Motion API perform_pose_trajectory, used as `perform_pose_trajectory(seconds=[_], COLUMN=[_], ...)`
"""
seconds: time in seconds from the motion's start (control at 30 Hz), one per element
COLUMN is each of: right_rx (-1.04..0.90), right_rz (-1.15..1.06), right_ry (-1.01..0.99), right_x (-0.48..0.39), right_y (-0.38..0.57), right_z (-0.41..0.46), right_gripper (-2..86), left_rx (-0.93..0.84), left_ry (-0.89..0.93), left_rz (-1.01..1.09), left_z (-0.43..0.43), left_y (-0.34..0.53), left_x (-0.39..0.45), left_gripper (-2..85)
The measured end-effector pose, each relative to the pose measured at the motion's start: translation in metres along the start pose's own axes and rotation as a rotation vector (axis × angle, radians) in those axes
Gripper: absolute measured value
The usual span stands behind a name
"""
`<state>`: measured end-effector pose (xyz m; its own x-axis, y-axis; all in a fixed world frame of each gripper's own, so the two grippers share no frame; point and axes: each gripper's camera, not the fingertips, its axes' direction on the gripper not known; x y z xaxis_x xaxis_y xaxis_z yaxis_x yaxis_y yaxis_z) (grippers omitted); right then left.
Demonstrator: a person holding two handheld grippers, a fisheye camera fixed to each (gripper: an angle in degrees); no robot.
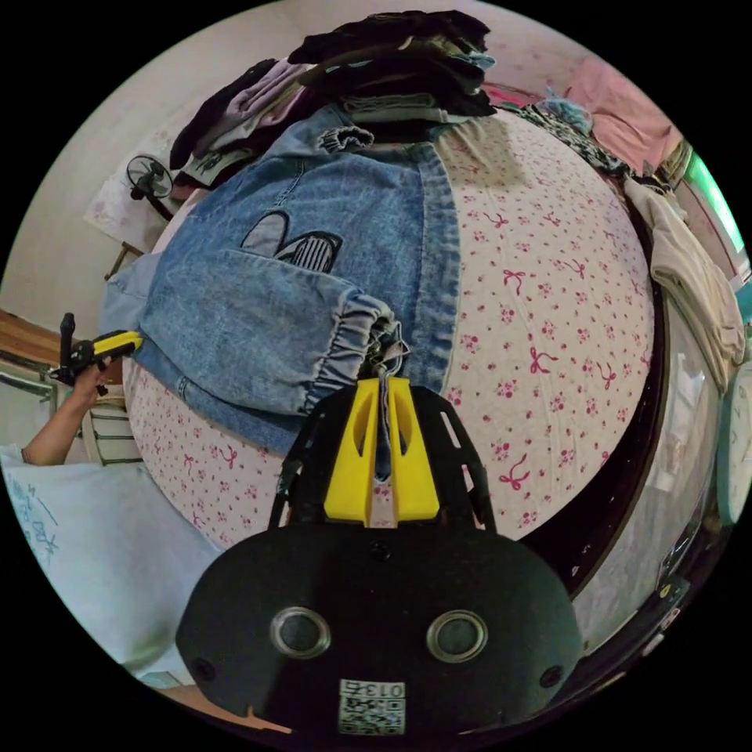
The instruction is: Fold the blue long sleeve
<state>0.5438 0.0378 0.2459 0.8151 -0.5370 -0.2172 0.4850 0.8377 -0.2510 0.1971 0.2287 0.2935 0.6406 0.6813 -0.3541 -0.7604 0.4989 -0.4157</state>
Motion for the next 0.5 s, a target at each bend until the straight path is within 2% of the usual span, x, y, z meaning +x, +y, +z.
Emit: perform_pose_trajectory(seconds=[0.17,0.37,0.5], right_rx=[0.090,0.090,0.207], right_rz=[-0.079,0.036,0.089], right_ry=[0.164,0.083,0.216], right_x=[-0.036,-0.031,-0.040], right_y=[0.004,0.002,0.014], right_z=[-0.003,0.007,-0.026], right_gripper=[2.3,2.0,1.2], left_rx=[0.028,0.102,0.210], left_ry=[-0.011,0.103,-0.014], left_rz=[-0.026,-0.136,-0.179], left_z=[-0.005,-0.018,-0.042], left_y=[0.012,0.022,0.033], left_x=[0.006,-0.013,-0.016], left_gripper=[2.0,3.8,6.2])
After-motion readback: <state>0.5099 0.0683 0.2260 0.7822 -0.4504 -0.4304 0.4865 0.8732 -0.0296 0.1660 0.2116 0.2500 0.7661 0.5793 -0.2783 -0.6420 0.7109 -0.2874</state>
